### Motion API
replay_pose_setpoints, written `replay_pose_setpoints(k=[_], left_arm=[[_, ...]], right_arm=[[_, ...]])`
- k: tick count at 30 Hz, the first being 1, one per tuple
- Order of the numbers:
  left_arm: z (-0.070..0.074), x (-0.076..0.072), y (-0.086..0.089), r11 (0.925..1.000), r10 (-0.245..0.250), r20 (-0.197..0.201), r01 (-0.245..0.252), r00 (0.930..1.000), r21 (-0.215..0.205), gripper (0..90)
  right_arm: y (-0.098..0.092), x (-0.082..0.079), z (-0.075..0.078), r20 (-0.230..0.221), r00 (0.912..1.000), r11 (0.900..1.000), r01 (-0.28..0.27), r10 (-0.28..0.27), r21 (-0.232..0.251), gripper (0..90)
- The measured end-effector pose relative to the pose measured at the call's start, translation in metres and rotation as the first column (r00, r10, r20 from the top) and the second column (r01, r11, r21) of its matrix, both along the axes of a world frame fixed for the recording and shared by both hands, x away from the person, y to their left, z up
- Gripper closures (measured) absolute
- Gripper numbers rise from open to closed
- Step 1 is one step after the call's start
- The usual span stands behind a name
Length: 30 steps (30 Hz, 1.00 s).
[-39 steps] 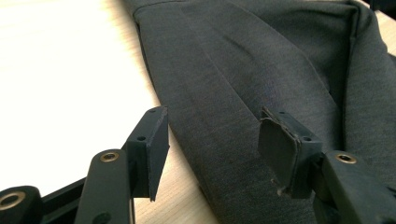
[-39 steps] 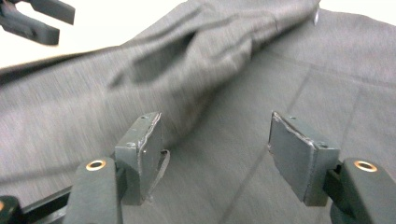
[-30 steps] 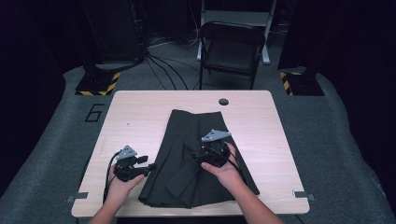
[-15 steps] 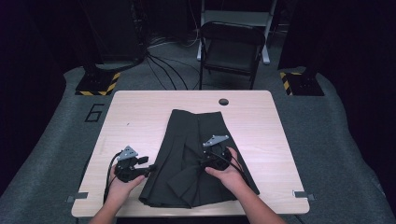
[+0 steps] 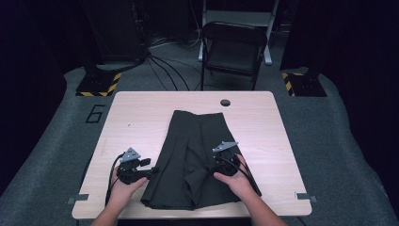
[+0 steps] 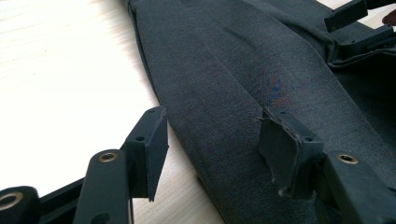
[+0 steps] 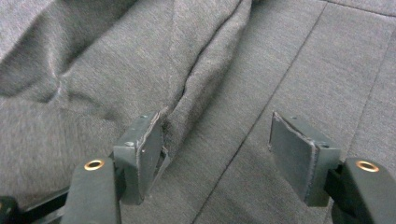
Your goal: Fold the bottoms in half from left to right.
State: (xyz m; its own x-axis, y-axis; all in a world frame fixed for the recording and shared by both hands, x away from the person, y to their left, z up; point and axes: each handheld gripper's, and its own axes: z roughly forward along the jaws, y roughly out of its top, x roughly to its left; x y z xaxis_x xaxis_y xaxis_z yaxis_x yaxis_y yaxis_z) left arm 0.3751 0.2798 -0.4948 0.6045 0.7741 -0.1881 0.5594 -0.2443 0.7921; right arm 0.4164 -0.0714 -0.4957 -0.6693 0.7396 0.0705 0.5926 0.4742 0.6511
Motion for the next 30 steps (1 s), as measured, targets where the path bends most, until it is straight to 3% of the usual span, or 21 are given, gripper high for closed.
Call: replay_pose_setpoints(k=[8,12,16,19,28,29,30], left_arm=[[-0.001,-0.001,-0.004,0.9992,-0.032,-0.011,0.032,0.9994,0.025,41.9],[-0.004,0.000,-0.007,0.9983,-0.040,-0.022,0.041,0.9990,0.042,41.3],[-0.008,0.002,-0.011,0.9993,-0.008,-0.022,0.008,0.9997,0.036,37.9],[-0.012,0.004,-0.014,0.9994,-0.007,-0.037,0.009,0.9993,0.034,36.6],[-0.021,0.004,-0.031,0.9946,-0.056,-0.029,0.058,0.9980,0.086,36.4],[-0.022,0.004,-0.033,0.9955,-0.052,-0.029,0.054,0.9982,0.077,36.3],[-0.022,0.003,-0.033,0.9946,-0.059,-0.032,0.061,0.9978,0.084,36.4]], right_arm=[[-0.008,0.002,-0.002,-0.010,0.9999,1.000,0.004,-0.004,-0.018,34.0],[-0.010,0.002,0.002,-0.002,0.9999,1.000,0.011,-0.011,0.008,34.7],[-0.008,0.002,0.005,0.010,0.9999,0.999,0.011,-0.012,0.038,35.2],[-0.002,0.002,0.007,0.035,0.9993,0.998,0.012,-0.014,0.059,35.3],[0.022,0.014,0.001,0.014,0.9999,0.999,0.006,-0.007,0.050,35.7],[0.025,0.015,0.001,-0.003,0.9998,0.998,0.021,-0.021,0.057,35.8],[0.026,0.018,0.000,0.008,0.9999,0.999,0.010,-0.010,0.054,36.3]])
